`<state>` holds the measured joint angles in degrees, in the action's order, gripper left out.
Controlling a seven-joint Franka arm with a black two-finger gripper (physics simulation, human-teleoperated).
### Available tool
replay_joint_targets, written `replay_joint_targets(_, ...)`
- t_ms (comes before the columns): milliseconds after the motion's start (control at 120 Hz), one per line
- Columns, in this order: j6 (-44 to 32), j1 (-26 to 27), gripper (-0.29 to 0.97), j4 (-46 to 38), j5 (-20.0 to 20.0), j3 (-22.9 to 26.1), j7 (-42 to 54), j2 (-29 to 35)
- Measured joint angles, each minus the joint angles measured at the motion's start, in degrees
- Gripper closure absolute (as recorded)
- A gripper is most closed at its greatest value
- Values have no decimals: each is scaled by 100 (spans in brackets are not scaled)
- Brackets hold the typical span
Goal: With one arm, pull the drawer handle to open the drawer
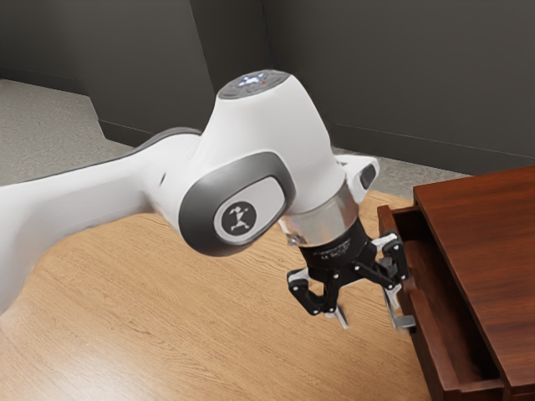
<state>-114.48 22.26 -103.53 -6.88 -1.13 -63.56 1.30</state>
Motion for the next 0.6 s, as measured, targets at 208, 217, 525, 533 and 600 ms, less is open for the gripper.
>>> replay_joint_targets(208,-2,8,26,-233,10,-30,13,200)
replay_joint_targets(217,-2,9,26,-241,10,-32,13,209)
replay_joint_targets(525,-3,35,27,-581,19,-116,61,560)
replay_joint_targets(533,-3,34,27,-590,19,-117,63,566)
replay_joint_targets(600,-2,28,27,-656,20,-120,75,630)
